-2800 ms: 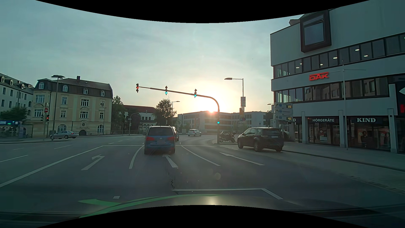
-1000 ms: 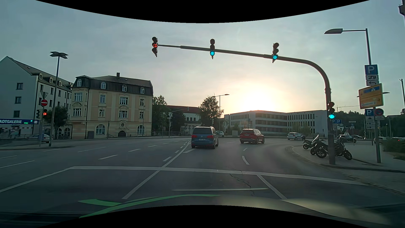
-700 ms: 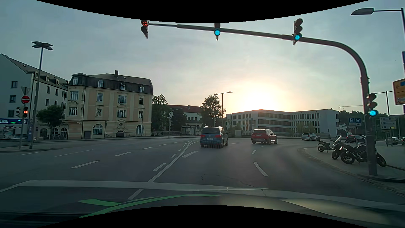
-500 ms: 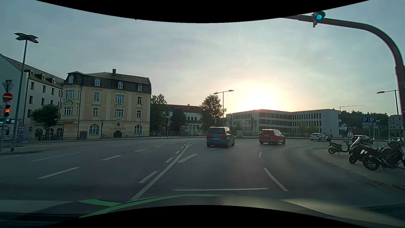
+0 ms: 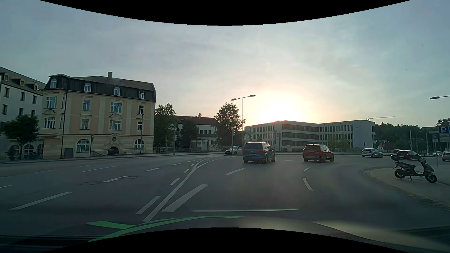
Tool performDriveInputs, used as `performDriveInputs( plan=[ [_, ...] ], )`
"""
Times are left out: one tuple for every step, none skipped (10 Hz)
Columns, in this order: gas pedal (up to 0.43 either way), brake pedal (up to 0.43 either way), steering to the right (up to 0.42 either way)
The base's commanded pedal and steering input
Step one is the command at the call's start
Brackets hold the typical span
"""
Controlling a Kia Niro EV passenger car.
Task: Follow the waypoints while adhering to traffic rules and regulations
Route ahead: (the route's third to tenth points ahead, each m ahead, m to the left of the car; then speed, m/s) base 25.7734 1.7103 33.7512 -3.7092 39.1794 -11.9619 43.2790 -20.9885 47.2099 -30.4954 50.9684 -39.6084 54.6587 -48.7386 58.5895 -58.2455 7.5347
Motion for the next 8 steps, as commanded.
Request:
performDriveInputs(
  plan=[
    [0.15, 0.0, 0.059],
    [0.138, 0.0, 0.064],
    [0.138, 0.0, 0.068],
    [0.13, 0.0, 0.071],
    [0.118, 0.0, 0.089],
    [0.118, 0.0, 0.107],
    [0.11, 0.0, 0.129],
    [0.087, 0.0, 0.145]
  ],
)
